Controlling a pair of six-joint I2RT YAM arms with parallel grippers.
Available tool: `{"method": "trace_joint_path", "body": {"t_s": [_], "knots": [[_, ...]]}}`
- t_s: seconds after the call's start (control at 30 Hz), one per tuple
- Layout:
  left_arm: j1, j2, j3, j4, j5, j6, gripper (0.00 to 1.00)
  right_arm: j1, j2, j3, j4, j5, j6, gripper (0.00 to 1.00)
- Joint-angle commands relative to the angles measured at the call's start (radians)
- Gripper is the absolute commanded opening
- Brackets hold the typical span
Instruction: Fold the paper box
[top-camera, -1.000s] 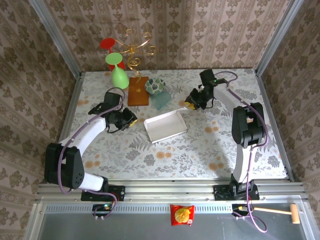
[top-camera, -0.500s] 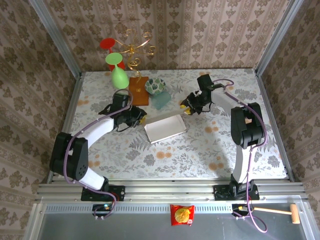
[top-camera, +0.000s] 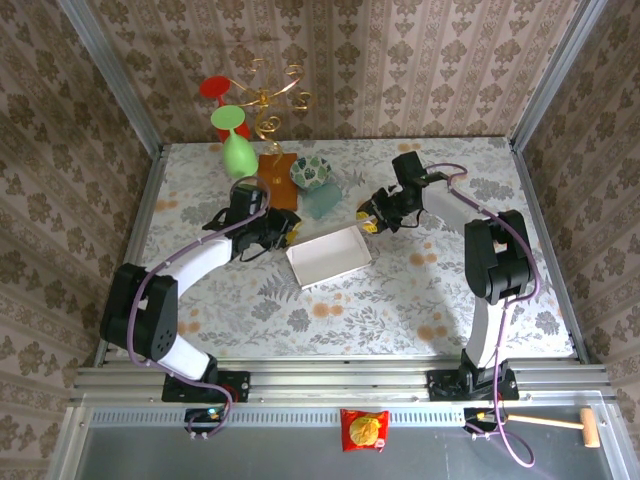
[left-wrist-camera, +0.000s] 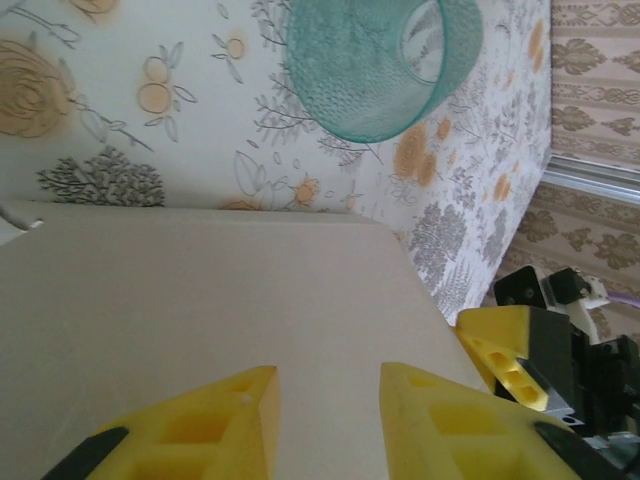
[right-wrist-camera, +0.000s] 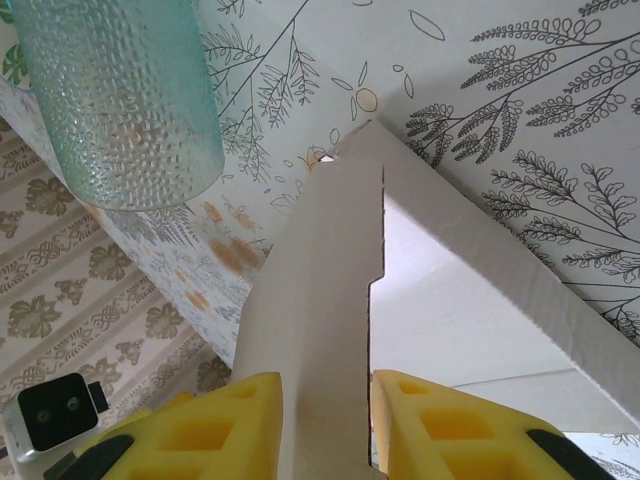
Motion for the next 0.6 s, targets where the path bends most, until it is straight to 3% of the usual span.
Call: {"method": "trace_joint_path", "body": {"t_s": [0.0,0.13,0.2,0.27,0.43,0.57], "knots": [[0.024,-0.08,0.066,-0.166,-0.073,0.118,0.36,-0.003,-0.053,-0.004,-0.025,0.008,-0.004,0.31],[0.029,-0.123,0.222,-0.47,-0.186,0.394,0.4,-0.007,-0.089,0.003,-0.033,0.067,-0.012,0.31],[0.021,-0.134,0.269,-0.59,-0.23,0.496,0.4,-0.005,-0.153,-0.008,-0.025,0.162,-0.034,0.33],[0.019,-0.16,0.263,-0.635,-0.25,0.54,0.4,0.011,-0.251,-0.051,0.047,0.269,-0.086,0.37],[0.03,-0.234,0.228,-0.678,-0.306,0.578,0.4,0.085,-0.436,-0.09,0.04,0.564,-0.494,0.45],[0.038,-0.255,0.213,-0.665,-0.307,0.568,0.39,0.097,-0.405,0.011,-0.12,0.569,-0.452,0.45]]}}
